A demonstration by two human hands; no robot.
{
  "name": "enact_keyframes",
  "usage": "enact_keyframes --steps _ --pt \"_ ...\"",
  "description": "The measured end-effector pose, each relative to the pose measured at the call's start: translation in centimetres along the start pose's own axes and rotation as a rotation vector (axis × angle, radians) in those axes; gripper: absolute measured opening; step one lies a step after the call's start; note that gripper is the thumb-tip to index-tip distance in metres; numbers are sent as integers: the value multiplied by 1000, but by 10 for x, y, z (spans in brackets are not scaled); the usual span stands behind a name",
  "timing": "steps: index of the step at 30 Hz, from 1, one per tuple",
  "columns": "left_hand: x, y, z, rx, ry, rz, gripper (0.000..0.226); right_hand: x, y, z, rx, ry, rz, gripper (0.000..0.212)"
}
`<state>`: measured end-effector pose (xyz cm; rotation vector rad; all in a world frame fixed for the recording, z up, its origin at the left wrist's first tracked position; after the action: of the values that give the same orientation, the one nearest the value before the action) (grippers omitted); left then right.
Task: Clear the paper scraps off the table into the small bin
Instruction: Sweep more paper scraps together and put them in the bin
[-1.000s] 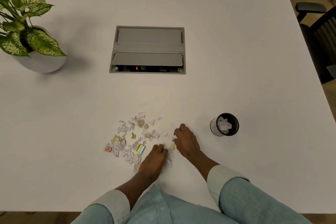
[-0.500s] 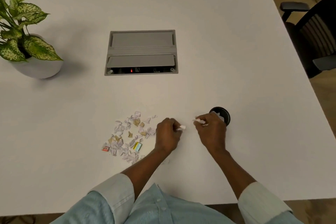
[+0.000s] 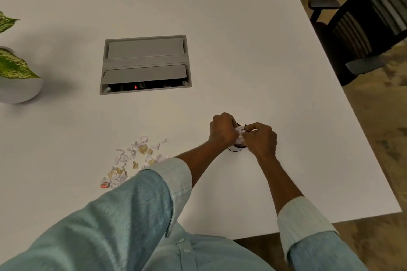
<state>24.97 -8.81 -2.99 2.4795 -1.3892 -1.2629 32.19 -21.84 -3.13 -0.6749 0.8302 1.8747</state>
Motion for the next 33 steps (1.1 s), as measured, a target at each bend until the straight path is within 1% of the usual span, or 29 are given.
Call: enact_keyframes --steps 3,6,8,11,13,16,18,19,22,24,25,27,29,31,33 --pt "11 -7 -4 -11 -32 29 17 -2 -2 -4 -13 40 -1 24" --pt "17 -10 -5 7 -25 48 18 -4 -4 -7 -39 40 6 26" --pt "15 -10 -3 17 14 32 15 -4 -4 -8 -74 39 4 26" --pt "4 -8 13 0 60 -24 12 -3 -1 -6 -124 22 -28 21" --pt "-7 -8 31 -22 44 -60 12 0 6 -2 -179 -5 -45 14" --pt "-24 -6 75 -79 -55 -53 11 14 24 6 -288 -55 -11 8" --pt "-36 -2 110 -98 -213 -20 16 31 38 11 -352 -75 87 5" --pt "-41 1 128 -98 -305 14 23 42 46 11 -372 -74 160 6" --pt "-45 15 177 -65 -567 210 57 79 70 4 -403 28 365 20" --pt "-40 27 199 17 -719 344 77 102 85 -5 -408 124 476 33" --pt "-37 31 207 56 -765 382 84 113 91 -11 -397 166 520 41" --pt "-35 38 219 100 -795 413 92 131 101 -22 -367 227 571 57" --pt "-34 42 225 113 -782 426 96 146 108 -29 -379 287 579 72" --pt "-35 43 228 117 -758 428 97 157 111 -32 -421 355 576 81" --pt "-37 41 230 114 -727 439 96 165 111 -31 -459 389 580 86"
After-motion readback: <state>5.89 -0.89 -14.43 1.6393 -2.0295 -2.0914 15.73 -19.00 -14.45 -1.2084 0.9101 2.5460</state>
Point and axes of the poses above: each hand's wrist, its own y-axis away from the middle knuckle, its own x-axis out of the palm, z = x × y, the point moved 5 cm from there along -y, towards the middle knuckle, and after that the axes turned 4 degrees about -x, right-handed, at the moved point
